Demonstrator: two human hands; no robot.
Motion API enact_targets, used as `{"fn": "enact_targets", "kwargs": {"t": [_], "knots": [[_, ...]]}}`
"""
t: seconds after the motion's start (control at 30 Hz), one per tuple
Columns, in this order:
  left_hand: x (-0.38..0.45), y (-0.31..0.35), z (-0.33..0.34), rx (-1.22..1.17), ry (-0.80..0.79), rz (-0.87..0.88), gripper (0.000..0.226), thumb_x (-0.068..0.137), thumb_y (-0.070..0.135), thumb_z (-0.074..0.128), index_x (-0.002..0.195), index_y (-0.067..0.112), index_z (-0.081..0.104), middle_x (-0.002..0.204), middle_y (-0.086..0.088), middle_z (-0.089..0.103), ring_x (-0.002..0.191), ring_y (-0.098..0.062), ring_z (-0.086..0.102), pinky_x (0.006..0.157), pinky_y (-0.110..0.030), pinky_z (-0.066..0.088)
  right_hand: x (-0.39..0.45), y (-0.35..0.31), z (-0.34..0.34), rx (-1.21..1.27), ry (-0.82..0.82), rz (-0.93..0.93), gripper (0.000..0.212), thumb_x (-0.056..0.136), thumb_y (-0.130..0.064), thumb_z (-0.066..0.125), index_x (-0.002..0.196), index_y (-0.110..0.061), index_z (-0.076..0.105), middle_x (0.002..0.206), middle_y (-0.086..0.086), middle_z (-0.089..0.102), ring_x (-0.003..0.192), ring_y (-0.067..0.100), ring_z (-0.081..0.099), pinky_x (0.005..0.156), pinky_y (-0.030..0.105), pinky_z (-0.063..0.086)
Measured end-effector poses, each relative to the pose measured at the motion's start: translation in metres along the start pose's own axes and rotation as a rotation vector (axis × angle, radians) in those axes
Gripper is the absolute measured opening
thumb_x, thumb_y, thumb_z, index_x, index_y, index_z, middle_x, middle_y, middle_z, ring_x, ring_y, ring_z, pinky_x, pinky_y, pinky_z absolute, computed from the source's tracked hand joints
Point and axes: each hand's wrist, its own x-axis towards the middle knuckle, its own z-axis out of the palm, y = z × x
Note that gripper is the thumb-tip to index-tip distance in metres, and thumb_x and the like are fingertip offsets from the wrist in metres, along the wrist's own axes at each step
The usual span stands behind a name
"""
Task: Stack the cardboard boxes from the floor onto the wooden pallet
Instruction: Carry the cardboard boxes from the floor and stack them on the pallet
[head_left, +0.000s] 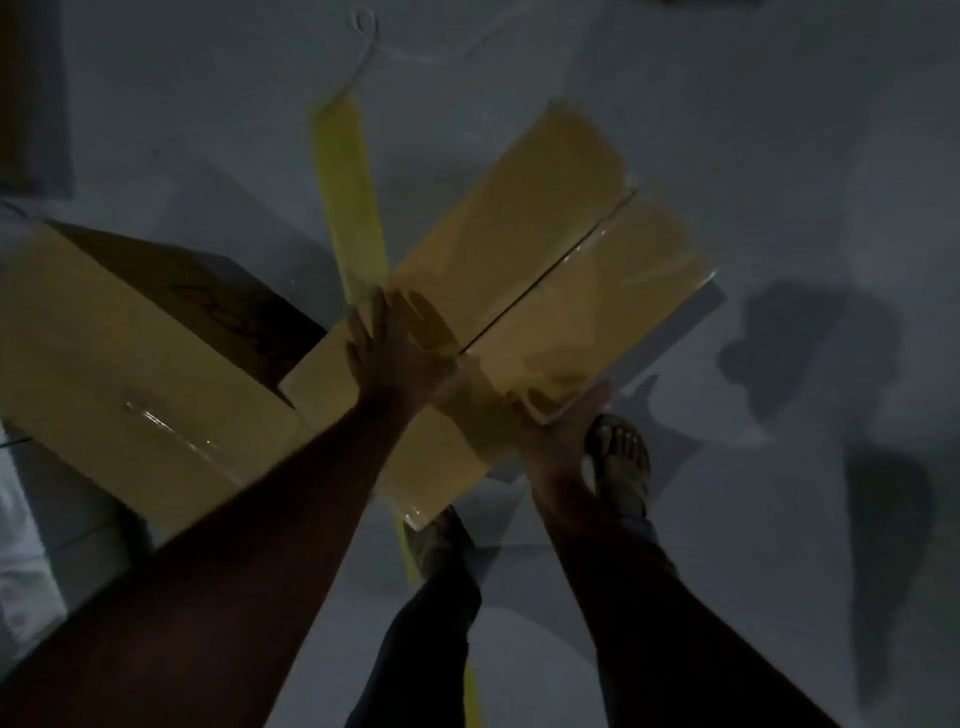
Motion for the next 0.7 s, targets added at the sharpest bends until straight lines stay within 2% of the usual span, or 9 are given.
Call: {"fn": "enact_targets", "kwargs": {"t": [0.1, 0.17, 0.23, 0.3, 0.37, 0.43, 0.53, 0.63, 0.7], "knots": [[0.030, -0.017, 0.002, 0.112, 0.036, -0.036, 0.139, 0.063, 0.068, 0.083, 0.163, 0.018, 0.001, 0.171, -0.005, 0.003, 0.156, -0.037, 0.004, 0.124, -0.058, 0.008, 0.015, 0.025, 0.021, 0.188, 0.019, 0.033, 0.075, 0.097, 0.003, 0.065, 0.159, -0.008, 0.025, 0.149, 0.015, 0.050, 0.139, 0.031, 0.050, 0.093, 0.028, 0.053], [0.045, -0.021, 0.003, 0.109, 0.043, -0.057, 0.147, 0.053, 0.074, 0.084, 0.162, 0.018, 0.004, 0.168, -0.011, 0.011, 0.155, -0.036, 0.010, 0.123, -0.056, 0.006, 0.026, 0.043, 0.034, 0.272, 0.052, 0.005, 0.064, 0.094, 0.004, 0.069, 0.150, -0.009, 0.042, 0.127, 0.002, 0.065, 0.119, 0.018, 0.066, 0.084, 0.033, 0.057], [0.053, -0.019, -0.001, 0.084, 0.006, -0.092, 0.145, 0.049, 0.076, 0.085, 0.159, 0.015, 0.013, 0.163, -0.017, 0.021, 0.152, -0.037, 0.019, 0.122, -0.054, 0.014, 0.031, 0.056, 0.037, 0.408, 0.037, 0.047, 0.068, 0.093, -0.002, 0.073, 0.151, -0.020, 0.045, 0.133, 0.000, 0.067, 0.120, 0.019, 0.066, 0.101, 0.051, 0.056], [0.054, -0.017, -0.010, 0.084, -0.005, -0.077, 0.132, 0.051, 0.074, 0.085, 0.152, 0.011, 0.028, 0.155, -0.018, 0.033, 0.145, -0.040, 0.031, 0.116, -0.055, 0.031, 0.030, 0.061, 0.029, 0.460, -0.033, 0.039, 0.066, 0.095, -0.003, 0.071, 0.151, -0.027, 0.046, 0.141, 0.002, 0.063, 0.128, 0.030, 0.060, 0.107, 0.058, 0.050], [0.041, -0.011, -0.027, 0.019, 0.032, -0.013, 0.119, 0.051, 0.071, 0.088, 0.142, 0.011, 0.040, 0.146, -0.015, 0.043, 0.138, -0.038, 0.041, 0.108, -0.054, 0.041, 0.023, 0.058, 0.013, 0.445, -0.061, 0.025, 0.063, 0.096, -0.003, 0.068, 0.152, -0.024, 0.045, 0.143, 0.006, 0.062, 0.129, 0.035, 0.059, 0.104, 0.057, 0.051], [0.019, -0.002, -0.047, -0.113, 0.076, 0.096, 0.109, 0.052, 0.062, 0.092, 0.136, 0.009, 0.047, 0.136, -0.011, 0.049, 0.130, -0.032, 0.049, 0.102, -0.049, 0.046, 0.002, 0.041, -0.010, 0.398, -0.030, 0.031, 0.063, 0.097, -0.007, 0.067, 0.153, -0.018, 0.041, 0.139, 0.011, 0.063, 0.124, 0.034, 0.064, 0.090, 0.046, 0.057], [-0.030, 0.022, -0.086, -0.269, 0.059, 0.155, 0.104, 0.054, 0.053, 0.096, 0.136, 0.010, 0.049, 0.129, -0.005, 0.050, 0.124, -0.023, 0.052, 0.101, -0.042, 0.048, -0.048, 0.009, -0.050, 0.465, 0.036, -0.017, 0.072, 0.084, -0.023, 0.085, 0.146, -0.014, 0.050, 0.138, 0.011, 0.065, 0.125, 0.035, 0.062, 0.088, 0.038, 0.057], [-0.099, 0.055, -0.131, -0.361, 0.005, 0.228, 0.103, 0.057, 0.054, 0.095, 0.140, 0.018, 0.046, 0.138, -0.002, 0.053, 0.126, -0.020, 0.054, 0.104, -0.041, 0.048, -0.122, -0.028, -0.105, 0.509, 0.061, -0.064, 0.066, 0.085, -0.020, 0.083, 0.144, -0.026, 0.054, 0.136, 0.001, 0.068, 0.124, 0.029, 0.064, 0.093, 0.046, 0.058], [-0.154, 0.084, -0.160, -0.387, -0.052, 0.319, 0.092, 0.062, 0.052, 0.093, 0.135, 0.021, 0.047, 0.130, 0.002, 0.060, 0.115, -0.018, 0.060, 0.094, -0.037, 0.053, -0.179, -0.044, -0.153, 0.503, 0.066, -0.116, 0.064, 0.093, -0.017, 0.074, 0.148, -0.037, 0.048, 0.137, -0.008, 0.066, 0.122, 0.021, 0.064, 0.090, 0.043, 0.057]]}}
